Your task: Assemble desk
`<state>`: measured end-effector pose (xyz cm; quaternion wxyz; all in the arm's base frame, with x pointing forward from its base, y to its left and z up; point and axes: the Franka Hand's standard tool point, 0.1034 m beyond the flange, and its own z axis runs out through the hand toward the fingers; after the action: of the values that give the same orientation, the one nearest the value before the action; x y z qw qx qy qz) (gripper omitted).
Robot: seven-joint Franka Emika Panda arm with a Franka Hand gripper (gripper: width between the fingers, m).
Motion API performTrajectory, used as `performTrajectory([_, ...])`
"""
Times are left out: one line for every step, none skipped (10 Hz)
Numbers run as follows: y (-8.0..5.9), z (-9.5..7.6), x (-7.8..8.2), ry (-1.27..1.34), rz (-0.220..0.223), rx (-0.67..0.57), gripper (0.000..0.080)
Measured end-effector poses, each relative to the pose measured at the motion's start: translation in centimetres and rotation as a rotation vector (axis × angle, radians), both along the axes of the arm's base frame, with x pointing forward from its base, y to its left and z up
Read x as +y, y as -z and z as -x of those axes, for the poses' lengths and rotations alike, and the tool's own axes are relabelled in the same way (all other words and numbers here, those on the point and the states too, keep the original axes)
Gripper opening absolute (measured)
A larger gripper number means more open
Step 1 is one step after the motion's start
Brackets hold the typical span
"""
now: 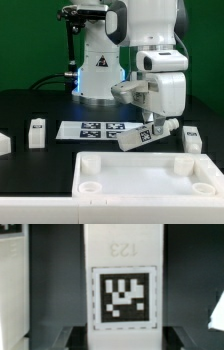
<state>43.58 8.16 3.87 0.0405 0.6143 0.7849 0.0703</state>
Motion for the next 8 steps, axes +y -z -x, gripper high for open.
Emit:
performTrajectory([0.0,0.0,0.0,-0.056,0.010,-0.004,0.0284])
performTrajectory([0.0,0.1,0.0,-0.097,0.017,-0.006,0.0284])
performTrajectory([0.0,0.3,0.3,-0.216,0.028,-0.027,0.0284])
performTrajectory([0.1,1.1,1.0,-0.365,0.031,-0.061,0.0284])
performTrajectory([-0.1,1.8,1.3,-0.548,0.031,-0.124,0.0284])
performTrajectory([0.2,2.6,1.1,-0.645,0.024,-0.151,0.0285])
performTrajectory([0.4,2.5,1.0,-0.671,0.038,-0.135,0.0285])
performTrajectory([0.2,2.3,1.1,-0.719,0.044,-0.144,0.0285])
